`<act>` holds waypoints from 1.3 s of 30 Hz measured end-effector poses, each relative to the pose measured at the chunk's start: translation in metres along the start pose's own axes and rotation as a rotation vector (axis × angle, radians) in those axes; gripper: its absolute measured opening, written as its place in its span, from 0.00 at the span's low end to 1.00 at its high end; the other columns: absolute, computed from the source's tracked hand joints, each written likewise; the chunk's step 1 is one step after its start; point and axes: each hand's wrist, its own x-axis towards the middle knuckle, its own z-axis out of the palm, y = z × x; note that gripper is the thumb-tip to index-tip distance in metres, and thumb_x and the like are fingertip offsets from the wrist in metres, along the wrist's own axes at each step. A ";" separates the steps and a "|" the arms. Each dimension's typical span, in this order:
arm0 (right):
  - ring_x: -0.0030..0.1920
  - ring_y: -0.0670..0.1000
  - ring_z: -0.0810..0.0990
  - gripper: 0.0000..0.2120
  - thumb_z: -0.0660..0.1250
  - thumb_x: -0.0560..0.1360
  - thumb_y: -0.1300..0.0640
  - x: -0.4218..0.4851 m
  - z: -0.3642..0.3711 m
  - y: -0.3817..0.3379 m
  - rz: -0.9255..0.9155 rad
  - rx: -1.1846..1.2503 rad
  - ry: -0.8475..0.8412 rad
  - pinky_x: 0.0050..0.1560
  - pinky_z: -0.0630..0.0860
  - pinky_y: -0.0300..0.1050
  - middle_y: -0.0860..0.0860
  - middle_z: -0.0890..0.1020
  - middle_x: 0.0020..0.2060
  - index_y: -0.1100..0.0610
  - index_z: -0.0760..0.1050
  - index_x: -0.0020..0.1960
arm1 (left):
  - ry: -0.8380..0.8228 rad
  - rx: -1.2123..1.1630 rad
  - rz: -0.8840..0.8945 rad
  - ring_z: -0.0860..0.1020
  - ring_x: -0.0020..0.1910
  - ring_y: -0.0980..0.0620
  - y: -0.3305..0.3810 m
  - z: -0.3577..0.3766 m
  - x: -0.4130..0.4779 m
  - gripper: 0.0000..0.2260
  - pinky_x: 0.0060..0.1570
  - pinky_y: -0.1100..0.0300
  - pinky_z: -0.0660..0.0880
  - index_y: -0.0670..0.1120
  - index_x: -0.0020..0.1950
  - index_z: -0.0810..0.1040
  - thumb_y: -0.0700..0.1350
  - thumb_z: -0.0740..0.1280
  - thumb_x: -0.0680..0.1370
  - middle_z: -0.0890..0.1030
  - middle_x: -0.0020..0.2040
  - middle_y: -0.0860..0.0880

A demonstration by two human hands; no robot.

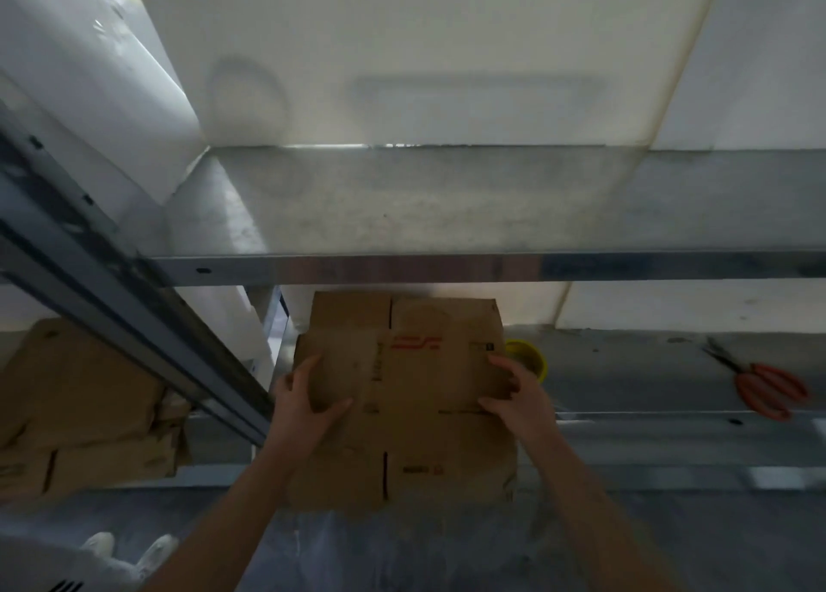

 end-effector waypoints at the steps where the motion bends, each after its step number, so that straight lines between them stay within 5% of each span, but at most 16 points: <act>1: 0.61 0.48 0.71 0.32 0.77 0.68 0.64 -0.004 -0.014 -0.002 -0.038 0.011 -0.001 0.53 0.73 0.35 0.43 0.70 0.60 0.39 0.70 0.62 | -0.014 -0.016 0.033 0.64 0.69 0.42 0.010 0.001 -0.006 0.41 0.66 0.43 0.67 0.64 0.74 0.53 0.55 0.75 0.69 0.57 0.73 0.45; 4: 0.63 0.49 0.71 0.39 0.76 0.68 0.66 -0.020 -0.060 0.002 -0.109 0.066 0.006 0.62 0.74 0.48 0.43 0.69 0.64 0.40 0.66 0.70 | -0.084 -0.048 0.125 0.63 0.70 0.44 0.043 0.014 -0.025 0.45 0.66 0.44 0.66 0.70 0.72 0.47 0.56 0.76 0.68 0.55 0.74 0.47; 9: 0.59 0.48 0.74 0.45 0.78 0.67 0.65 -0.039 -0.152 0.042 -0.104 0.171 0.098 0.52 0.76 0.41 0.45 0.72 0.62 0.42 0.59 0.74 | -0.192 -0.107 0.254 0.61 0.67 0.56 0.102 0.076 -0.059 0.45 0.68 0.53 0.64 0.77 0.68 0.43 0.64 0.74 0.64 0.56 0.74 0.52; 14: 0.66 0.59 0.74 0.42 0.76 0.68 0.68 -0.030 -0.267 0.092 -0.043 0.103 0.153 0.64 0.74 0.63 0.56 0.74 0.67 0.52 0.61 0.75 | -0.283 -0.178 0.316 0.57 0.72 0.57 0.164 0.178 -0.099 0.50 0.71 0.51 0.59 0.71 0.73 0.44 0.62 0.76 0.63 0.53 0.76 0.56; 22: 0.66 0.56 0.73 0.38 0.74 0.71 0.68 -0.037 -0.405 0.131 -0.142 0.161 0.124 0.65 0.73 0.62 0.51 0.74 0.67 0.40 0.62 0.69 | -0.355 -0.346 0.327 0.53 0.75 0.56 0.270 0.294 -0.144 0.55 0.73 0.46 0.58 0.71 0.73 0.42 0.63 0.78 0.60 0.50 0.76 0.59; 28: 0.62 0.44 0.72 0.39 0.75 0.71 0.64 -0.038 -0.429 0.143 -0.162 0.192 0.129 0.62 0.73 0.45 0.33 0.73 0.59 0.28 0.62 0.64 | -0.348 -0.284 0.353 0.51 0.75 0.57 0.310 0.328 -0.143 0.58 0.73 0.48 0.56 0.68 0.74 0.37 0.66 0.77 0.59 0.47 0.77 0.60; 31: 0.66 0.46 0.70 0.37 0.74 0.71 0.66 -0.037 -0.421 0.145 -0.166 0.213 0.170 0.67 0.71 0.50 0.37 0.72 0.62 0.32 0.63 0.65 | -0.309 -0.158 0.399 0.47 0.73 0.61 0.317 0.333 -0.138 0.54 0.72 0.52 0.53 0.66 0.75 0.38 0.68 0.73 0.62 0.41 0.75 0.66; 35: 0.69 0.52 0.71 0.32 0.73 0.71 0.68 -0.038 -0.404 0.148 -0.205 0.246 0.136 0.68 0.72 0.56 0.47 0.72 0.66 0.49 0.65 0.70 | -0.368 -0.328 0.379 0.63 0.72 0.62 0.320 0.337 -0.139 0.43 0.68 0.49 0.69 0.64 0.76 0.49 0.52 0.73 0.71 0.62 0.73 0.63; 37: 0.69 0.54 0.71 0.30 0.73 0.72 0.65 -0.041 -0.399 0.154 -0.196 0.270 0.118 0.67 0.73 0.57 0.49 0.73 0.67 0.53 0.66 0.69 | -0.374 -0.356 0.396 0.65 0.68 0.69 0.313 0.338 -0.142 0.41 0.66 0.56 0.69 0.67 0.74 0.50 0.45 0.72 0.73 0.65 0.68 0.72; 39: 0.67 0.54 0.73 0.28 0.74 0.72 0.61 -0.043 -0.398 0.157 -0.173 0.306 0.108 0.65 0.75 0.58 0.50 0.74 0.66 0.52 0.66 0.68 | -0.378 -0.361 0.397 0.63 0.71 0.66 0.305 0.339 -0.143 0.40 0.68 0.53 0.69 0.66 0.74 0.52 0.39 0.71 0.75 0.65 0.70 0.67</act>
